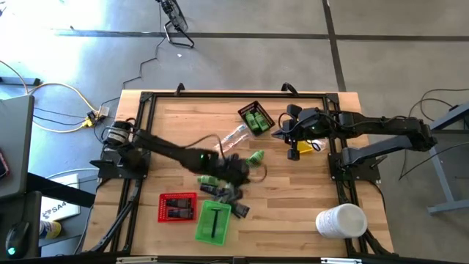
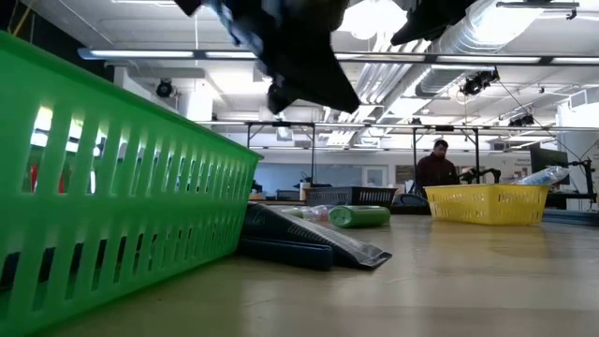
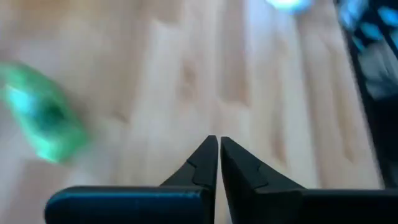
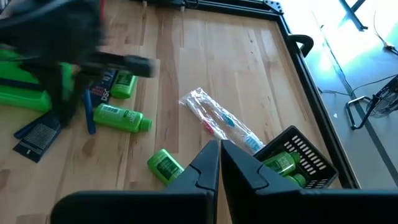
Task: Pick & Place Travel size toiletries
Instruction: Put the red toothbrush into the yellow bin
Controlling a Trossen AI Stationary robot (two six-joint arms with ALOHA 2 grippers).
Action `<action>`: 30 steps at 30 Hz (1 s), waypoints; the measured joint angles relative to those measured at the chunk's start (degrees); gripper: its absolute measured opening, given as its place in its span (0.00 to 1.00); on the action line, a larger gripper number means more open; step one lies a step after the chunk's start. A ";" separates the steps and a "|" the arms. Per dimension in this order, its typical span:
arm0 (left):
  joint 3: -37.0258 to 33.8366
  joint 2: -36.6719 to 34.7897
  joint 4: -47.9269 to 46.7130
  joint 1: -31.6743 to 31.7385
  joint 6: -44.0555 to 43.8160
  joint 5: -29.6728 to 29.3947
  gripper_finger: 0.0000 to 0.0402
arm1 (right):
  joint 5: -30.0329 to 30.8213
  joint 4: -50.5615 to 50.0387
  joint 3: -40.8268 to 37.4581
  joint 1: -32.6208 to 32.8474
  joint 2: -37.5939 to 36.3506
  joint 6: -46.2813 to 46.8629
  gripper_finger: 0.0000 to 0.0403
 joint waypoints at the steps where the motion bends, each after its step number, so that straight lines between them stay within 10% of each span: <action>1: 0.00 0.00 1.24 1.20 -0.01 -0.89 0.04 | 0.01 -0.02 0.00 0.00 0.00 0.00 0.02; 11: -0.04 3.24 18.10 5.61 5.91 -3.80 0.04 | 0.05 -0.28 0.00 0.00 0.00 0.00 0.02; 18: -0.12 4.13 13.57 9.10 11.71 -3.40 0.01 | 0.37 -0.33 0.00 -1.12 0.00 -0.33 0.02; 30: -12.45 -1.47 28.27 16.57 17.21 6.29 0.00 | 0.46 -1.01 0.00 -7.91 0.00 0.13 0.02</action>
